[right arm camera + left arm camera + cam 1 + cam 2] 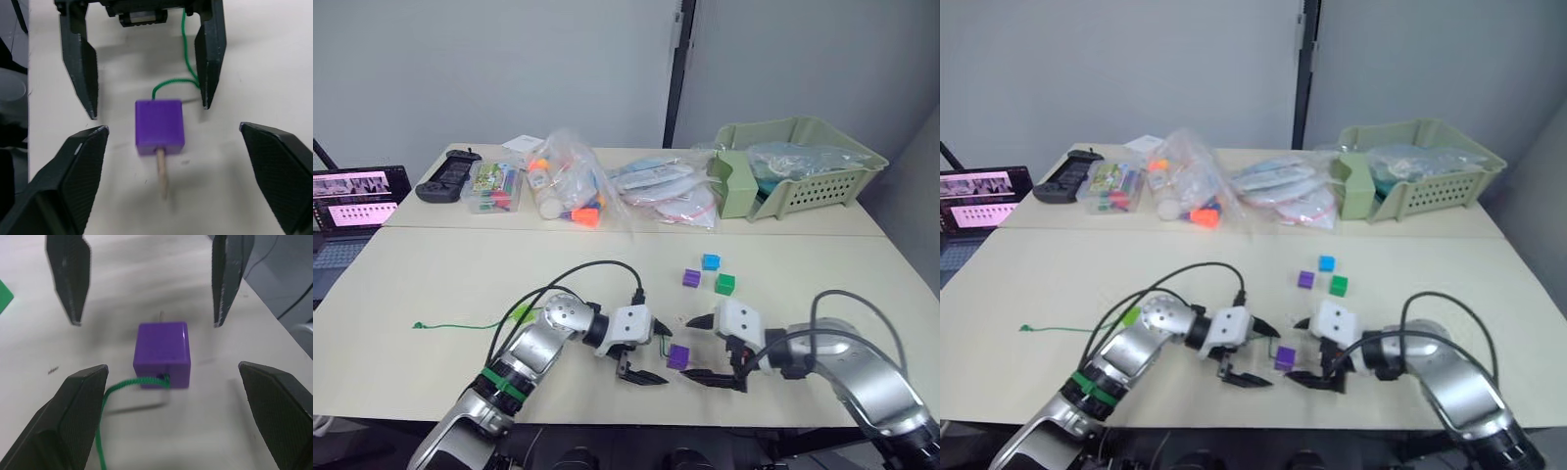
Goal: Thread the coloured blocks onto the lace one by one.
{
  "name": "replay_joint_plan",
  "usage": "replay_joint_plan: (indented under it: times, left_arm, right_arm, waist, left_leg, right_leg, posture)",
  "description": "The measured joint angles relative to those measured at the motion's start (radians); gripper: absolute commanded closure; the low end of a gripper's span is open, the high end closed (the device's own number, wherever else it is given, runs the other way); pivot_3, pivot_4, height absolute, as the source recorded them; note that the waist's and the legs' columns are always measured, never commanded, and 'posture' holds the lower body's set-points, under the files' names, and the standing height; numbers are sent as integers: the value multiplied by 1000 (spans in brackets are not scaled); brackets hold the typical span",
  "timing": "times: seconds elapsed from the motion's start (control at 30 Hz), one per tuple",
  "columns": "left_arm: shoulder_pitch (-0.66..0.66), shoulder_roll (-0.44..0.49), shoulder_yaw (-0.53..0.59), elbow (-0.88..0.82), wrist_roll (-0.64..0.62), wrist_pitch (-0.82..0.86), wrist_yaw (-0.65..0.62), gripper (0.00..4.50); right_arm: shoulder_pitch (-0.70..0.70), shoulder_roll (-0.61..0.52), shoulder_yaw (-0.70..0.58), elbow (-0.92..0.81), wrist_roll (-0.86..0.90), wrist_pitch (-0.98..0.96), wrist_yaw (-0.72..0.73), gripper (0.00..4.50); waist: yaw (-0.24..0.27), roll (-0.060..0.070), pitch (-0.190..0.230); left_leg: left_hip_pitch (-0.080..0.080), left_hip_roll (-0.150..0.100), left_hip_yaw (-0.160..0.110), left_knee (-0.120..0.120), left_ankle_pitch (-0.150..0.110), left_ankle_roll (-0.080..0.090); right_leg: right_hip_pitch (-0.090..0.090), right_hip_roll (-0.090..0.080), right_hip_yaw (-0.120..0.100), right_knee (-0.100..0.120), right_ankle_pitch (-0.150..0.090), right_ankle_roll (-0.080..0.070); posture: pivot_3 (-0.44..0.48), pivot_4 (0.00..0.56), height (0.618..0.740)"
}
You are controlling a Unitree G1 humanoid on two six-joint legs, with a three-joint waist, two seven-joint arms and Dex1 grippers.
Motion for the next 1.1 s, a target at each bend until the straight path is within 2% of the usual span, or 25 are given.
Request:
replay_joint_plan:
  times: [0.23, 0.37, 0.57, 0.6, 0.67, 0.8, 1.1]
  left_arm:
    - [-32, -58, -30, 92, 44, -69, 35, 0]
    - [-38, -58, -32, 115, 53, -85, 30, 1086]
    - [-42, -58, -32, 130, 53, -98, 16, 3089]
    - [-43, -59, -32, 132, 53, -99, 16, 3280]
    - [-45, -59, -32, 135, 53, -99, 12, 3278]
    - [-47, -58, -32, 135, 53, -99, 3, 3278]
    - [-50, -53, -31, 135, 53, -99, -14, 3278]
  right_arm:
    - [84, -27, -29, -25, 0, -1, -24, 25]
    - [84, -20, -22, -25, -10, -4, -55, 0]
    - [85, -12, 3, -22, -31, -24, -67, 0]
    - [85, -12, 7, -19, -38, -27, -68, 0]
    - [85, -12, 13, -14, -39, -31, -68, 0]
    - [85, -5, 27, 14, -48, -55, -67, 1151]
    - [68, 13, 58, 90, -79, -119, -57, 4185]
  waist:
    - [-5, 0, 0]
    - [-10, 0, 0]
    - [-10, 0, 0]
    - [-10, 0, 0]
    - [-10, 0, 0]
    - [-10, 0, 0]
    - [-10, 0, 0]
  left_leg:
    - [1, 0, 1, 0, 0, 0]
    - [1, 0, 1, 0, 0, 0]
    - [0, 0, 1, 0, 0, 0]
    - [0, 0, 1, 0, 0, 0]
    - [0, 0, 1, 0, 0, 0]
    - [0, 0, 1, 0, 0, 0]
    - [1, 0, 1, 0, 0, 0]
  right_leg:
    - [0, 1, 0, 0, 0, 0]
    - [0, 1, 0, 0, 0, 0]
    - [0, 0, 1, 0, 0, 0]
    - [0, 0, 1, 0, 0, 0]
    - [0, 0, 1, 0, 0, 0]
    - [0, 1, 1, 0, 0, 0]
    - [0, 1, 1, 0, 0, 0]
  posture:
    - [0, 150, 740]
    - [0, 150, 740]
    - [0, 150, 740]
    - [0, 150, 740]
    - [0, 150, 740]
    - [0, 150, 740]
    - [0, 150, 740]
